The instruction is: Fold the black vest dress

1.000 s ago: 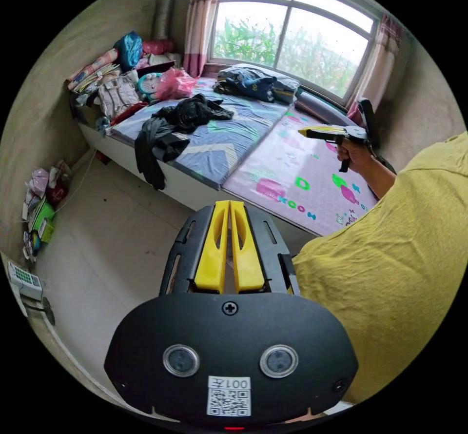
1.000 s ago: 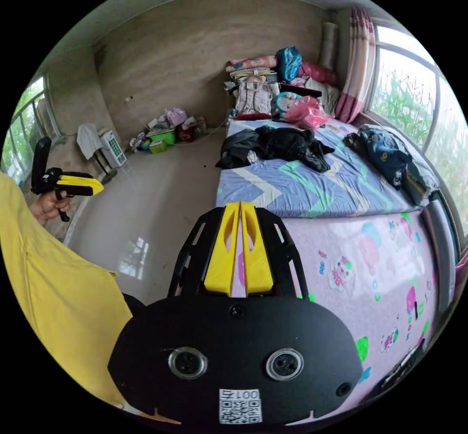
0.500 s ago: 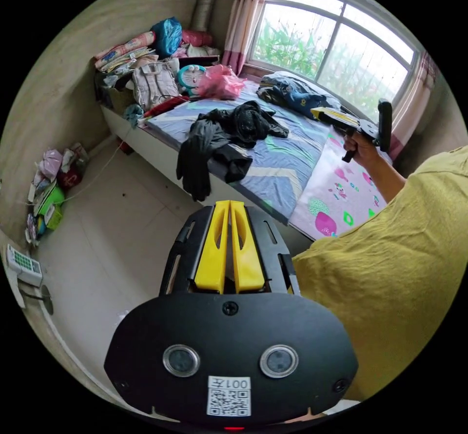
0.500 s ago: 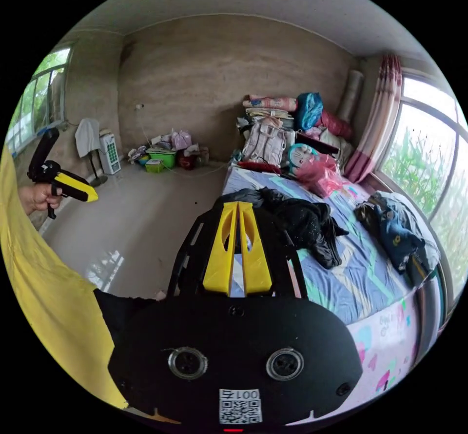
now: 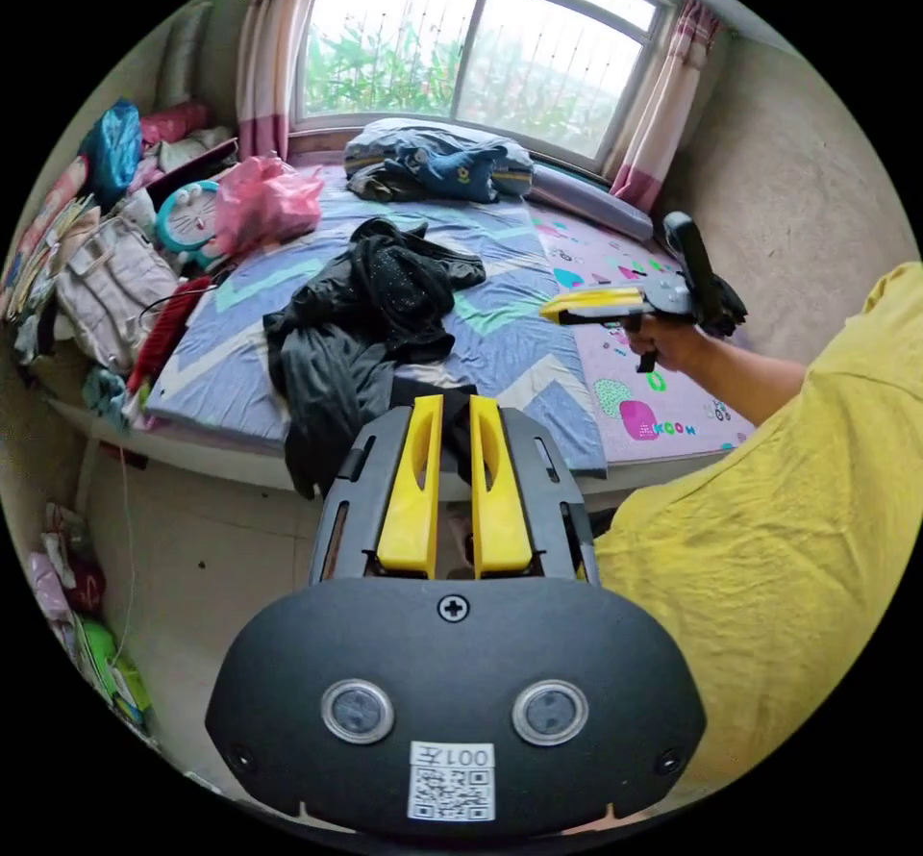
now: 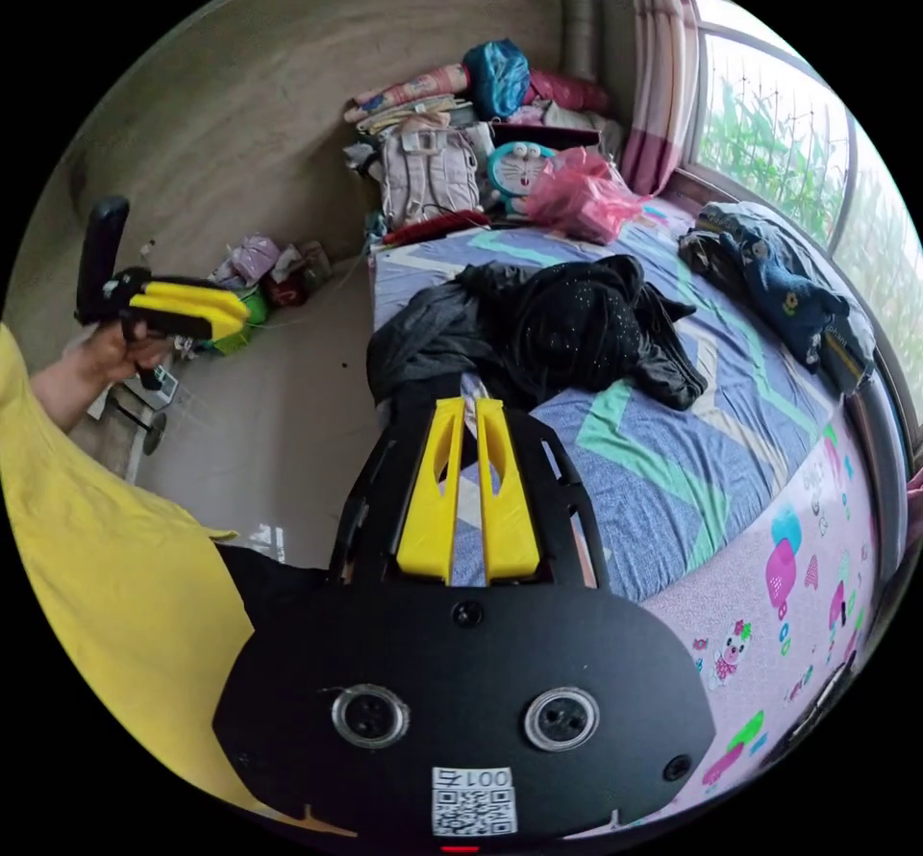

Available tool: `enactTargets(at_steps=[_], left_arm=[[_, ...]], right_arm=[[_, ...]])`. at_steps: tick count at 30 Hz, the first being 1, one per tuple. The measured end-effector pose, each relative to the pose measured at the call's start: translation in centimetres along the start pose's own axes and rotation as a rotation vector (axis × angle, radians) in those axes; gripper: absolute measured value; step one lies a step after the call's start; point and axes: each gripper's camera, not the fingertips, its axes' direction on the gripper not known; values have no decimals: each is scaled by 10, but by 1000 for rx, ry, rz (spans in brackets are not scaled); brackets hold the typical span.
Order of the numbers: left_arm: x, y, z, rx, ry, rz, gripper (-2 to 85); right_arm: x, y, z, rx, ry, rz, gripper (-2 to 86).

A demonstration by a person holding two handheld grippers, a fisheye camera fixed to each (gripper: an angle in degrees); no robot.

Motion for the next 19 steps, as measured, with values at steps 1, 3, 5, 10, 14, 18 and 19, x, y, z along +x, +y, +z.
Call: enactTargets(at_steps=[1,3,5,10,14,18,19], left_arm=[[-19,-23,14,-14,7,5,10],[-46,-56,36,-47,-24,11,11],[-80,-97,65,-114,-59,20,19],[-144,-169,117,-240,-71,85,44],[-205,-225,158,-291,-58,66,21],[-255,-272,198,-351,-72,125,12],[-271,-287,211,-369,-76,165,20]], right_arm=[[1,-4,4,-5,6,-2,31],[8,-20,23,-43,11,-6,49],[15,-34,38,-74,19,13,61],[36,-69,76,-154,-20,104,77],[50,-96,102,-215,-81,175,86],[58,-117,119,-241,-85,290,90],[57,-121,121,-244,-69,304,90]])
